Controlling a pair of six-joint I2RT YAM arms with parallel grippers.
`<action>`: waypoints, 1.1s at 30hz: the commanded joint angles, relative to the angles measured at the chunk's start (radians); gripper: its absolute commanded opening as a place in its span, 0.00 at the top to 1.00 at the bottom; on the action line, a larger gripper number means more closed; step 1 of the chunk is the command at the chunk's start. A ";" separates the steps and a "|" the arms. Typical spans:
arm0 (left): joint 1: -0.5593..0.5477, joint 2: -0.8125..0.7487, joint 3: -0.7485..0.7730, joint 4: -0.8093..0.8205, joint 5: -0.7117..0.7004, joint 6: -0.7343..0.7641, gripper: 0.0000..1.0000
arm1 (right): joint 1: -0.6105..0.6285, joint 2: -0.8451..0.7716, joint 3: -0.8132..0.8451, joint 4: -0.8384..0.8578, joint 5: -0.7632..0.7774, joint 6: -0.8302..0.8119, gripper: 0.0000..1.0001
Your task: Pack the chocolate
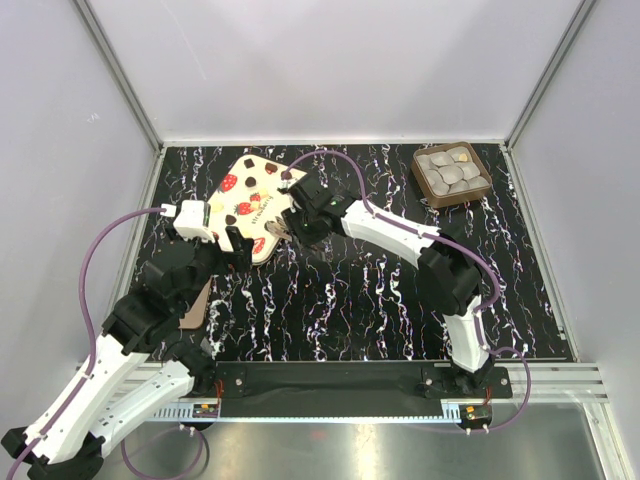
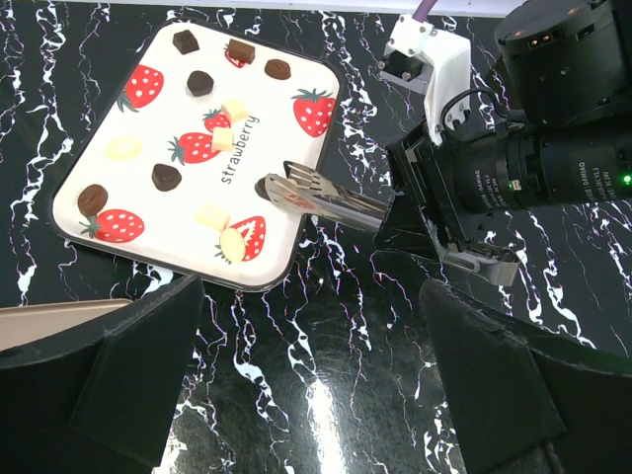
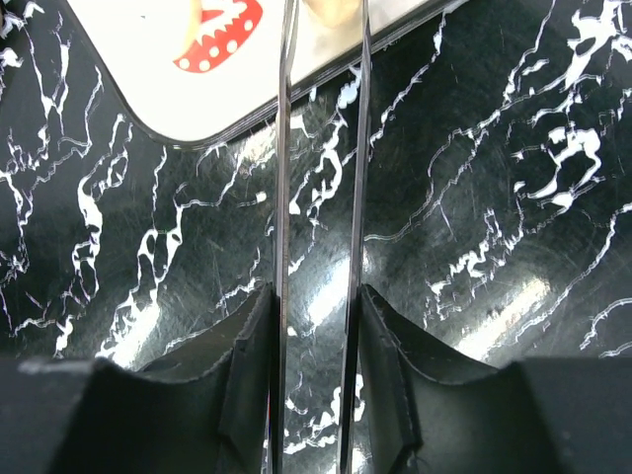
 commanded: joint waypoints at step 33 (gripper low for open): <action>0.007 0.085 0.011 0.038 0.061 0.011 0.01 | -0.756 0.008 0.319 -0.160 0.210 -0.077 0.66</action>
